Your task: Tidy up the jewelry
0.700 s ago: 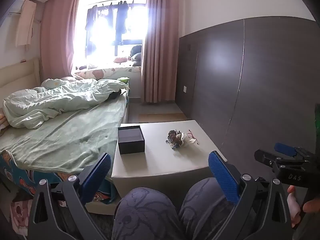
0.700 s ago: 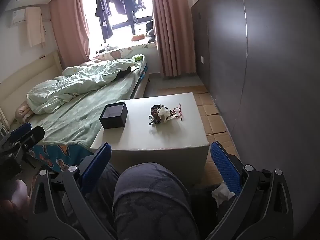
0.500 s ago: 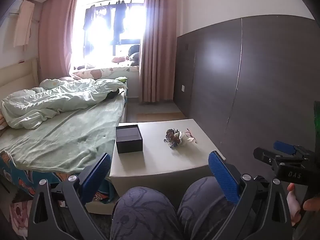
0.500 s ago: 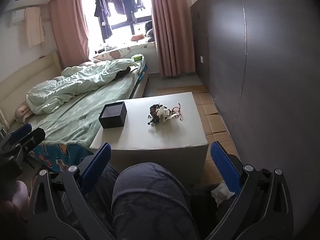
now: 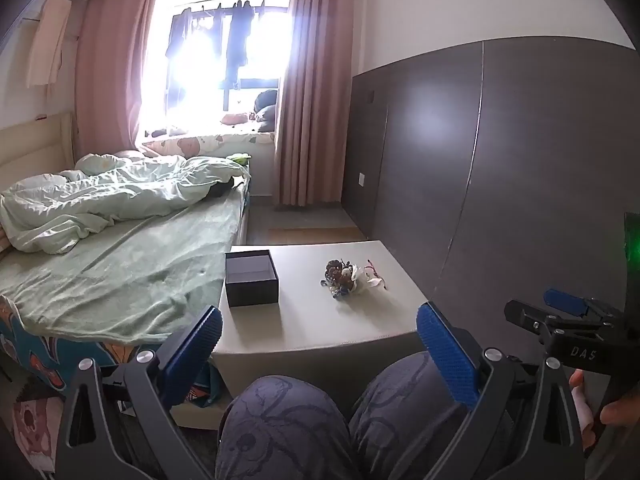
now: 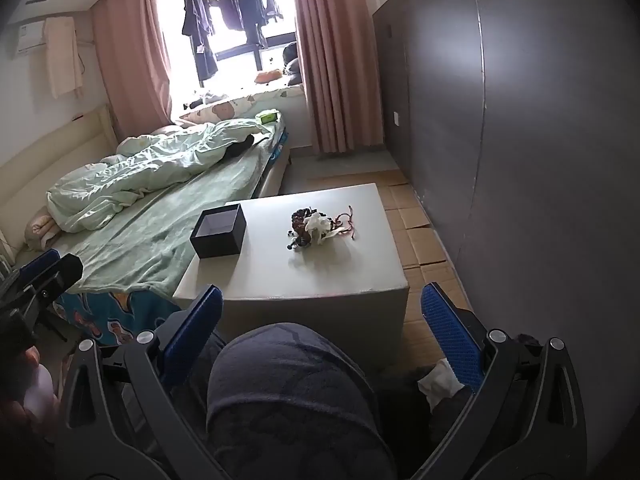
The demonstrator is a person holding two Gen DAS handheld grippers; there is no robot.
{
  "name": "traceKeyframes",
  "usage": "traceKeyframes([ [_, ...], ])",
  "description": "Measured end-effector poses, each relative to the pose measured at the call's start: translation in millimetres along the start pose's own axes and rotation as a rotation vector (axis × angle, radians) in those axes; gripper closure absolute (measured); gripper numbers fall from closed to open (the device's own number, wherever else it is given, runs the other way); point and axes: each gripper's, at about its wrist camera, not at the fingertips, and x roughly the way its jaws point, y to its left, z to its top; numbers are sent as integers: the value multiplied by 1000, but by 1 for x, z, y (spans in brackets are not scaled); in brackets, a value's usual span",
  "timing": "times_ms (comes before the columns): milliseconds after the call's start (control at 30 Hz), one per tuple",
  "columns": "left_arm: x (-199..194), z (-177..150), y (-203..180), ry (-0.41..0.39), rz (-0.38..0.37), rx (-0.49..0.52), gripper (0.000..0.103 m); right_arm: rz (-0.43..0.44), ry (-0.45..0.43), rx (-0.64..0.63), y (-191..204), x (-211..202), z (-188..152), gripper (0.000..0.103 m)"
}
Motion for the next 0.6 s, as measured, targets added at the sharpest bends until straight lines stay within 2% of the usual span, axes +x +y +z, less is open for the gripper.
traceKeyframes([
  [333,-2,0,-3,1,-47,-1,9,-4,-6,-4,-3,3,0,4],
  [600,0,0,-3,13,-39,-12,9,-16,-20,-39,2,3,-3,4],
])
